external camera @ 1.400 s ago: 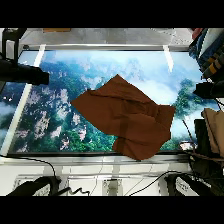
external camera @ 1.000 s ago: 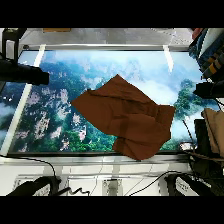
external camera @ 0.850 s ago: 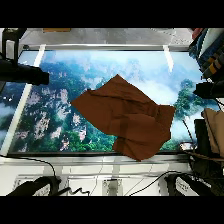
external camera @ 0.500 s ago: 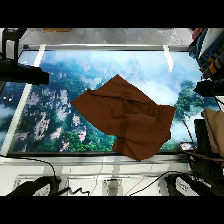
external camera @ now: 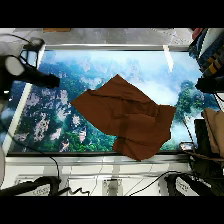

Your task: Fold the clothes and pants, and hang the long-sleeved shirts on hangers.

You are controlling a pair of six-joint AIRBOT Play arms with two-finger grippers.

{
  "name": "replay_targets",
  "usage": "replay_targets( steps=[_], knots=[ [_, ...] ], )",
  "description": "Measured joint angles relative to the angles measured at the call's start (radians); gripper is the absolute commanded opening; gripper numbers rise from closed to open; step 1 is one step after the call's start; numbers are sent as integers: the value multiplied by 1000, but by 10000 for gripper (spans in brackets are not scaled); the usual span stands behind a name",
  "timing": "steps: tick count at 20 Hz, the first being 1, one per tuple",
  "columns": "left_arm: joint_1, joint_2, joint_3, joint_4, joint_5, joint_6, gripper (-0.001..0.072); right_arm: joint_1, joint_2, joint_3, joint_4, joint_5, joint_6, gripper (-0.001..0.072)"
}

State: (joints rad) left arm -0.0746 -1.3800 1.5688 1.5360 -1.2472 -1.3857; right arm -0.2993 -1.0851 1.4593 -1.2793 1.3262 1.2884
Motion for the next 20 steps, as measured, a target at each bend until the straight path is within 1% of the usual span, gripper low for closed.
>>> replay_targets(
  steps=[3,4,5,6,7,9,11,14,17,18,19,20],
  knots=[
    [37,-102,-49,-6,-40,-2,302,0,0,0,-1,1,0,11],
    [60,-124,-72,-31,-44,-4,302,0,0,0,-2,6,0,11],
    [92,-141,-102,-78,-42,-7,330,0,0,0,-2,9,-3,11],
    [123,-153,-132,-137,-26,-10,504,0,0,0,-2,13,-10,11],
    [156,-161,-166,-208,2,-11,705,0,0,0,-2,15,-14,11],
    [219,-175,-238,-357,83,-14,701,0,0,0,-2,18,-19,11],
    [251,-190,-291,-463,158,-14,699,0,0,0,-2,19,-22,11],
    [250,-228,-330,-548,251,-14,697,0,0,0,-1,18,-25,12],
    [211,-280,-344,-597,339,-14,686,0,0,0,-1,18,-25,11],
    [197,-296,-347,-605,367,-14,674,0,0,0,0,18,-26,11],
    [183,-310,-348,-620,399,-14,598,0,0,0,-1,18,-26,11],
    [171,-323,-348,-629,428,-13,565,0,0,0,0,19,-26,11]
  ],
)
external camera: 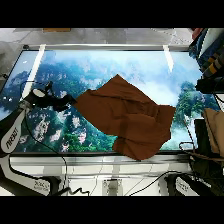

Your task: Fold the clothes and pants, and hang the long-sleeved shirts on hangers.

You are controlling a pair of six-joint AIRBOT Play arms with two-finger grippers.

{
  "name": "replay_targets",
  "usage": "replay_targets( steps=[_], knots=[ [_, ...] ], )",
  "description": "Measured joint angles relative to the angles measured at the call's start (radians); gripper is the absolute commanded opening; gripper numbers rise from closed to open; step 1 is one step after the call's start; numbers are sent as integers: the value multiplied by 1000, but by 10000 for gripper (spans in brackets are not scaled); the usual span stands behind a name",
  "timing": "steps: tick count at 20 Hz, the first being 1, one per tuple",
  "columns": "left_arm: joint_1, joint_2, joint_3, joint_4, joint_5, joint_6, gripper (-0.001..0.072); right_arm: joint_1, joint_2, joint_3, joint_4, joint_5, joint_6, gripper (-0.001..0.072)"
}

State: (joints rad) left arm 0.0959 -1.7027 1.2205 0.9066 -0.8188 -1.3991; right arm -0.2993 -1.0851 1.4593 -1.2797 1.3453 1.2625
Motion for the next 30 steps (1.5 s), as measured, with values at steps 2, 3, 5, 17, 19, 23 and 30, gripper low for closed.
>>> replay_targets(
  steps=[2,3,5,17,19,23,30],
  knots=[
    [-26,-20,-2,-8,58,0,547,0,0,0,1,3,0,11],
    [-39,-27,-2,-8,91,0,500,0,0,0,2,3,0,12],
    [-63,-37,-4,-3,159,0,207,0,0,0,8,4,0,11],
    [-42,210,16,145,270,45,17,0,130,-196,82,148,1,11],
    [-24,283,16,171,265,48,17,0,206,-328,158,176,2,11],
    [-8,381,8,205,224,51,17,0,348,-632,379,198,14,142],
    [-3,422,-5,221,138,41,18,114,426,-1039,650,22,58,504]
  ],
)
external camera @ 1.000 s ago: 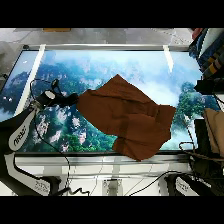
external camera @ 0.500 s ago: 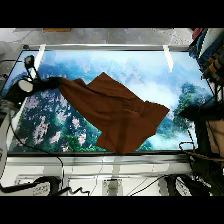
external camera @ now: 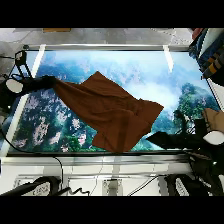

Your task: Fold the clothes and pants, and hang the long-sleeved shirts on hangers.

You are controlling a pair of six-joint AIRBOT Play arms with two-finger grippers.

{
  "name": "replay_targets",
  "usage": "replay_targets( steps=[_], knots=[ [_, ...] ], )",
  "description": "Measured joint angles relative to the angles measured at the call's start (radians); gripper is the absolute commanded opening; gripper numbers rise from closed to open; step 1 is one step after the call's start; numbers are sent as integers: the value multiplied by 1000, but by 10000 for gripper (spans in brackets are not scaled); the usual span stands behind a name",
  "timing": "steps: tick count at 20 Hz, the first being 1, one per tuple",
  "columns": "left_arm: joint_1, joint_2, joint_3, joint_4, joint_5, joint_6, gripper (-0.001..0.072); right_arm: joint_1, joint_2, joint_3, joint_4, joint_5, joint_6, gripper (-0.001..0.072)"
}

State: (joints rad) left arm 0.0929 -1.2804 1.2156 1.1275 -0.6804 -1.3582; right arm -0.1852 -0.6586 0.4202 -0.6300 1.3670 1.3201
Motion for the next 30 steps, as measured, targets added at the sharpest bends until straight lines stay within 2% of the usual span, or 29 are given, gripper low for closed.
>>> replay_targets(
  steps=[3,6,11,13,17,18,20,21,22,26,30],
  knots=[
    [0,3,0,-1,-31,-3,18,162,5,-75,29,-153,39,502],
    [0,4,0,-3,-53,-11,18,334,-20,-105,4,-314,141,504],
    [0,4,0,-5,-65,-20,19,535,-172,-119,-50,-458,305,501],
    [0,4,0,-6,-68,-20,19,581,-256,-116,-28,-523,333,433],
    [0,4,0,-5,-69,-19,19,616,-401,-83,29,-614,328,432],
    [0,4,0,-5,-69,-19,18,620,-427,-72,43,-630,323,390],
    [0,4,0,-5,-69,-19,18,624,-468,-51,51,-676,317,171],
    [0,4,0,-5,-69,-19,18,626,-481,-40,47,-707,314,39],
    [0,4,0,-5,-69,-19,18,627,-490,-30,39,-734,312,11],
    [0,5,0,-5,-69,-19,18,627,-507,49,-10,-784,266,10],
    [8,31,0,-6,-62,-19,18,615,-496,225,-174,-795,243,10]
  ],
)
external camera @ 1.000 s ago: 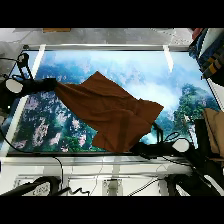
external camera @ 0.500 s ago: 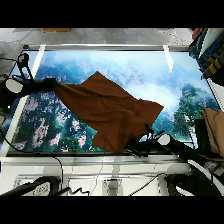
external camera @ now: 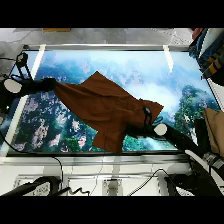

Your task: Fold the clothes and pants, and hang the long-sleeved shirts on hangers.

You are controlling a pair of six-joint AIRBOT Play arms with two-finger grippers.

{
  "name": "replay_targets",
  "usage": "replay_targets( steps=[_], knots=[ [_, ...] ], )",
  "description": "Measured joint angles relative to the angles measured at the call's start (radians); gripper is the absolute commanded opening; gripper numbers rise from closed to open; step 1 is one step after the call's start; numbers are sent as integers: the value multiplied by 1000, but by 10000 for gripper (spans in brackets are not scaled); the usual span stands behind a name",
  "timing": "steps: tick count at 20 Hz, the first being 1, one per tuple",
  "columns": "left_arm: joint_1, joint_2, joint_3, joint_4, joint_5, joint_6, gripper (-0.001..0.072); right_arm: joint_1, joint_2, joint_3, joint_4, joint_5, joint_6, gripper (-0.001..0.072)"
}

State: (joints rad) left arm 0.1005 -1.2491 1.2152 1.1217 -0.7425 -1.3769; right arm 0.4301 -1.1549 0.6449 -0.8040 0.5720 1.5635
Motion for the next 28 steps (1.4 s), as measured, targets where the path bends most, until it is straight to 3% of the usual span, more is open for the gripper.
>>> replay_targets(
  steps=[4,11,21,28],
  knots=[
    [25,96,1,0,39,0,18,-99,66,222,-117,13,-6,10],
    [105,407,1,0,115,0,18,-305,316,544,-284,157,-12,10],
    [124,896,3,-1,326,0,18,-354,604,882,-380,219,-14,10],
    [124,919,2,3,353,0,18,-355,541,958,-393,178,-14,10]
  ],
)
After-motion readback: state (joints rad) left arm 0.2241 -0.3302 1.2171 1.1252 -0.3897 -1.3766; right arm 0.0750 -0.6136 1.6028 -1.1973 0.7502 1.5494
